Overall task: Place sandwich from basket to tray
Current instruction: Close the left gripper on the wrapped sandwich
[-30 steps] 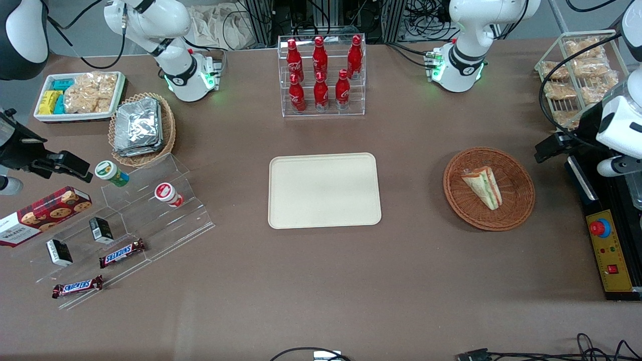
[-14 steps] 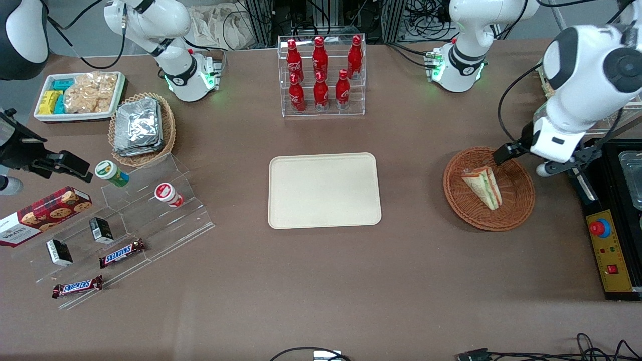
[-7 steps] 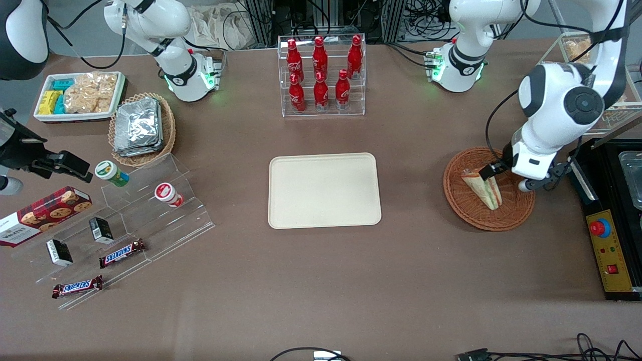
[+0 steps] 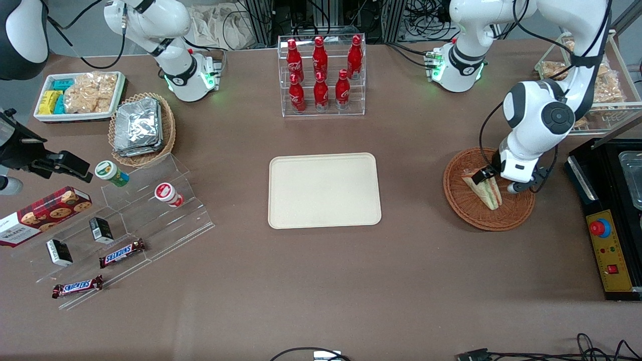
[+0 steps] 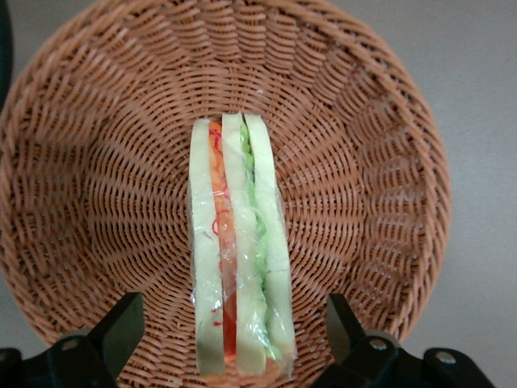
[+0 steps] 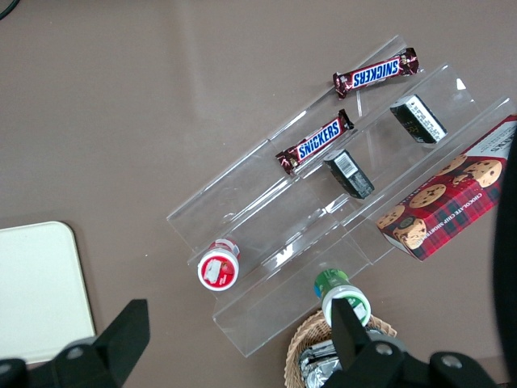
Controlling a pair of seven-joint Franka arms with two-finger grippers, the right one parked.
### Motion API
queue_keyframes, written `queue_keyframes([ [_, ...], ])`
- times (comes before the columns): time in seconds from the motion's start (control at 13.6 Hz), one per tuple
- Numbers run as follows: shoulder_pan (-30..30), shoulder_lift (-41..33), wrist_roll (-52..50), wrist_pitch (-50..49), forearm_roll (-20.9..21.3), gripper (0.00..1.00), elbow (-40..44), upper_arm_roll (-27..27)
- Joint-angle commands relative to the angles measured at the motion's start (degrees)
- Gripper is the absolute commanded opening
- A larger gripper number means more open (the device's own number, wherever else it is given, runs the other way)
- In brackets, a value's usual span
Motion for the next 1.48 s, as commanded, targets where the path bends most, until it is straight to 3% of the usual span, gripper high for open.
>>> queue_keyframes([
  [0.0, 0.39, 1.76, -0.68, 2.5, 0.64, 1.0, -0.22, -0.32],
  [0.3, 0.39, 2.64, -0.59, 4.07, 0.9, 0.95, -0.31, -0.32],
  [0.37, 0.39, 3.08, -0.42, 5.13, 0.9, 0.66, -0.74, -0.32],
  [0.44, 0.39, 3.17, -0.33, 5.75, 0.9, 0.01, -0.92, -0.32],
  [1.03, 0.56, 2.56, 1.68, 3.83, 0.9, 0.0, -0.31, -0.14],
  [1.25, 1.89, -3.22, 4.42, -7.73, 0.9, 0.0, 3.28, -0.14],
  [1.4, 1.88, -5.09, 5.03, -19.15, 0.9, 0.0, 10.46, -0.23],
])
